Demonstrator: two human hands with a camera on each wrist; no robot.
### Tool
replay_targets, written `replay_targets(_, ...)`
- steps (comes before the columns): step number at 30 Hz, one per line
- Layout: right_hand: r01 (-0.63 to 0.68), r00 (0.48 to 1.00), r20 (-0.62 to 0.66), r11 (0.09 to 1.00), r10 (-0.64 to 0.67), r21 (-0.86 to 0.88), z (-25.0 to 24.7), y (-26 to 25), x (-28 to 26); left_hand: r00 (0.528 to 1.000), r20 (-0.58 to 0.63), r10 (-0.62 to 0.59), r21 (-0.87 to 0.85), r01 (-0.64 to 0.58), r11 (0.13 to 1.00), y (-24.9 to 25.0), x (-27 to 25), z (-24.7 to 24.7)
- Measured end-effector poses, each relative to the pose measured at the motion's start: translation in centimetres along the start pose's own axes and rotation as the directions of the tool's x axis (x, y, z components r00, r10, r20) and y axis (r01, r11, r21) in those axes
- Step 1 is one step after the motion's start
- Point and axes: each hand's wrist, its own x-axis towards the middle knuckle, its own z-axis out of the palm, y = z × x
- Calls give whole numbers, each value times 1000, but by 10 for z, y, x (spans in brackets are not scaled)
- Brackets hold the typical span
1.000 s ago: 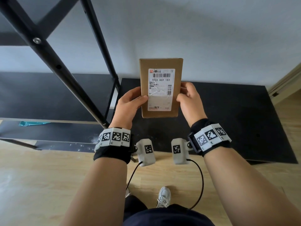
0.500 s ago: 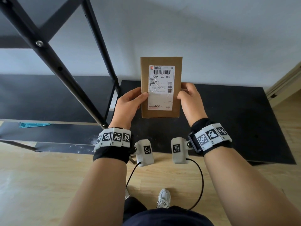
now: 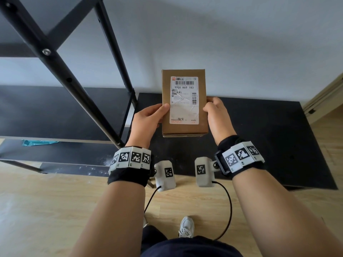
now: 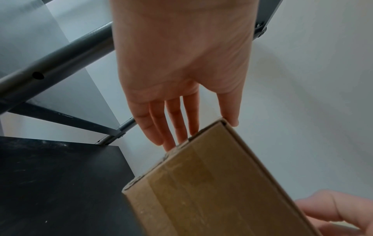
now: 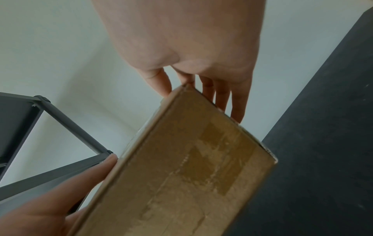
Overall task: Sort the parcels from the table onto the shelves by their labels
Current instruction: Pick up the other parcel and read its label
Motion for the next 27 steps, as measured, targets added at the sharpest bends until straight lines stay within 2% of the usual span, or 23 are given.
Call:
replay_targets(12, -12, 1000, -5, 1000, 12, -3, -1, 4, -3, 996, 24, 90, 115, -92, 989, 5, -1, 1)
replay_targets(21, -6, 1000, -2, 1000, 6, 15, -1, 1, -5, 996, 25, 84, 111, -87, 990, 3, -1, -1)
replay_targets(27, -34, 999, 17, 999, 34, -13, 3, 1, -11, 999, -11, 40, 127, -38, 991, -4, -5, -2)
